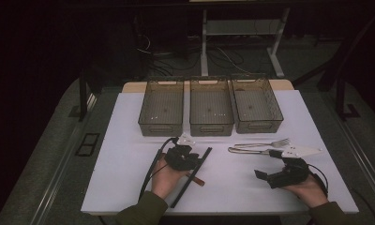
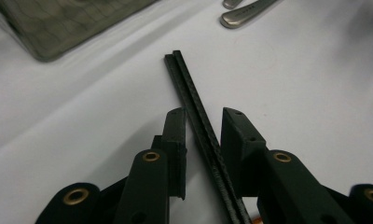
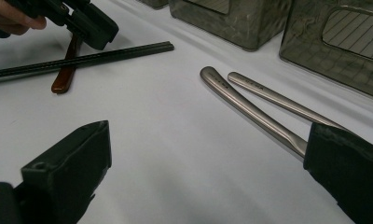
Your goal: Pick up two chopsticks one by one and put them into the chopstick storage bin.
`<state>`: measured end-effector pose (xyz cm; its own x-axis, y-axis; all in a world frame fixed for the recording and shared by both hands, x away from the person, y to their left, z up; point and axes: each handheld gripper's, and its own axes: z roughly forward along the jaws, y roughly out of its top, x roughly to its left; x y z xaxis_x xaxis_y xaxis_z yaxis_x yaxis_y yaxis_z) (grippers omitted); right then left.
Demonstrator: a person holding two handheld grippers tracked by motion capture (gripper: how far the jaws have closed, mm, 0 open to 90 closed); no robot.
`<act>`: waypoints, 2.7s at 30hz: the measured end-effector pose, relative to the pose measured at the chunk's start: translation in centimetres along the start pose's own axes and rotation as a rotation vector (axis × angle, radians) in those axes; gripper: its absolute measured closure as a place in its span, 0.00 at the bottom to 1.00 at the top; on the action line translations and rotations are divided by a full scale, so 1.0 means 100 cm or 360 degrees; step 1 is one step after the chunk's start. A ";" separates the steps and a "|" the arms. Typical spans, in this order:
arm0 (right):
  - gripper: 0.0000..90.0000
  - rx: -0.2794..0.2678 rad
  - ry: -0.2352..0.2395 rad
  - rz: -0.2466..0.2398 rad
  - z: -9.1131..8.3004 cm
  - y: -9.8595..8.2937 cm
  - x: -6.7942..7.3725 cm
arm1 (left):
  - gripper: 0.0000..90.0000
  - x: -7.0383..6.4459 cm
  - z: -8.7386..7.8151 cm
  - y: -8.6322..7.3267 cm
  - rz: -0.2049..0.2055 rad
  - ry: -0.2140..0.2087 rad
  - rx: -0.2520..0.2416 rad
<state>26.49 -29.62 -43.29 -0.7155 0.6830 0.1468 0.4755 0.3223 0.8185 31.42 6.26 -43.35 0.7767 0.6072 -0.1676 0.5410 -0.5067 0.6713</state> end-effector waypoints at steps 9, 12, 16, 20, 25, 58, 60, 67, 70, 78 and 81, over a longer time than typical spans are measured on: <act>0.00 0.0001 0.0000 -0.0002 0.000 0.000 0.000 | 0.81 0.001 0.002 -0.003 -0.0005 0.0021 0.0023; 0.00 0.0000 -0.0001 -0.0001 0.000 0.000 0.000 | 0.82 0.001 0.003 -0.004 -0.0012 0.0033 0.0027; 0.00 0.0000 -0.0001 -0.0001 0.000 0.000 0.000 | 0.82 0.002 0.005 -0.004 -0.0014 0.0044 0.0035; 0.00 0.0000 -0.0002 -0.0002 0.000 0.000 0.000 | 0.82 0.002 0.007 -0.004 -0.0014 0.0052 0.0042; 0.00 0.0000 -0.0002 -0.0002 0.000 0.000 0.000 | 0.85 0.003 0.009 -0.004 0.0001 0.0071 0.0046; 0.00 0.0001 0.0002 -0.0005 0.000 0.000 0.000 | 0.94 0.008 -0.006 0.000 -0.0087 0.0084 0.0018; 0.00 0.0001 0.0003 -0.0003 -0.001 0.000 0.000 | 0.95 0.008 -0.008 0.001 -0.0092 0.0081 0.0009; 0.00 0.0002 0.0005 -0.0005 -0.001 0.000 0.000 | 0.95 0.008 -0.019 0.005 -0.0097 0.0071 -0.0029; 0.00 0.0002 0.0004 -0.0005 -0.001 0.000 0.000 | 0.95 0.009 -0.022 0.005 -0.0103 0.0057 -0.0040; 0.00 0.0002 0.0003 -0.0013 0.000 0.000 0.001 | 0.95 0.017 -0.035 0.007 -0.0058 -0.0034 -0.0071; 0.00 -0.0003 0.0007 -0.0012 0.000 0.000 0.001 | 0.95 0.020 -0.040 0.007 -0.0044 -0.0068 -0.0079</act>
<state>26.42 -29.56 -43.28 -0.7214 0.6776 0.1432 0.4694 0.3263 0.8205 32.10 9.56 -40.30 0.7752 0.5935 -0.2164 0.5467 -0.4586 0.7006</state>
